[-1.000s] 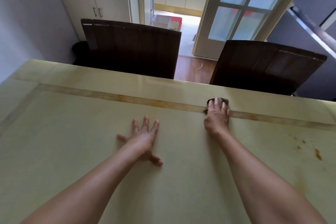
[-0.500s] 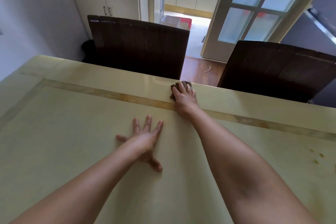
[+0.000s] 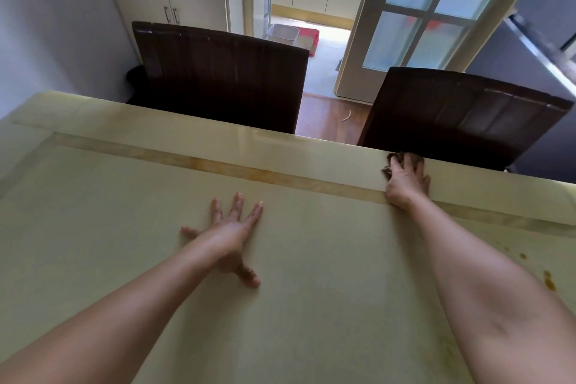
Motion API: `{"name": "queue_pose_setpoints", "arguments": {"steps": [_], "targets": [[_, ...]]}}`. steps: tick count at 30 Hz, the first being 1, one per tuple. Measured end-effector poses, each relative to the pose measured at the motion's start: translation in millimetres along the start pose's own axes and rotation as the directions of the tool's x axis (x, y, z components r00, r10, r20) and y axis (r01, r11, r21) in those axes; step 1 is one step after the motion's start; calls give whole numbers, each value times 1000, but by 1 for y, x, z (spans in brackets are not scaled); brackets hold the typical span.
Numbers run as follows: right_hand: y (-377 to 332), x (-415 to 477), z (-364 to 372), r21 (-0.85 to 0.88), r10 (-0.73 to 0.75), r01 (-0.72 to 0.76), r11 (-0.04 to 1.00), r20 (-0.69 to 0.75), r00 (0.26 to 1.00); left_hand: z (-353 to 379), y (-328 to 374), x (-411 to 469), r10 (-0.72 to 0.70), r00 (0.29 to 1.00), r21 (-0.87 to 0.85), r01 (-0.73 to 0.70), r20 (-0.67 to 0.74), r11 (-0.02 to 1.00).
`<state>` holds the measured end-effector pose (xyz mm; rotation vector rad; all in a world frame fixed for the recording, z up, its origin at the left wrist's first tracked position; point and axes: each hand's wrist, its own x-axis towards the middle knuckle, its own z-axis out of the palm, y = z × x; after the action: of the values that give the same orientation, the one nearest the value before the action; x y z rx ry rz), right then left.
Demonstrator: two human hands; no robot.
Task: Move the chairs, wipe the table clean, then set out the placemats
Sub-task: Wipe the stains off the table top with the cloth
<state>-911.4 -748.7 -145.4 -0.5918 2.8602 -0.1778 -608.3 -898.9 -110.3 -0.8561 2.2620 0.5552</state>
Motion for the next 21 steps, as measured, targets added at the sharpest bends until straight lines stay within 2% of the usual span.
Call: {"name": "queue_pose_setpoints", "arguments": {"steps": [5,10,16,21], "targets": [[-3,-21,5,7,-1,1,1000,14,1000,1,0,0,-1,1000,5,1,-10,1000],[-32,-74,25,11,-183,183,983,-1,983,0,0,-1,-4,1000,24,5,-20,1000],[-68,-153,43,51,-390,387,921,70,918,2,-3,0,-7,999,22,8,-43,1000],[-61,-187,43,64,-464,460,886,157,872,9,15,-24,33,981,114,-11,-190,993]]}}
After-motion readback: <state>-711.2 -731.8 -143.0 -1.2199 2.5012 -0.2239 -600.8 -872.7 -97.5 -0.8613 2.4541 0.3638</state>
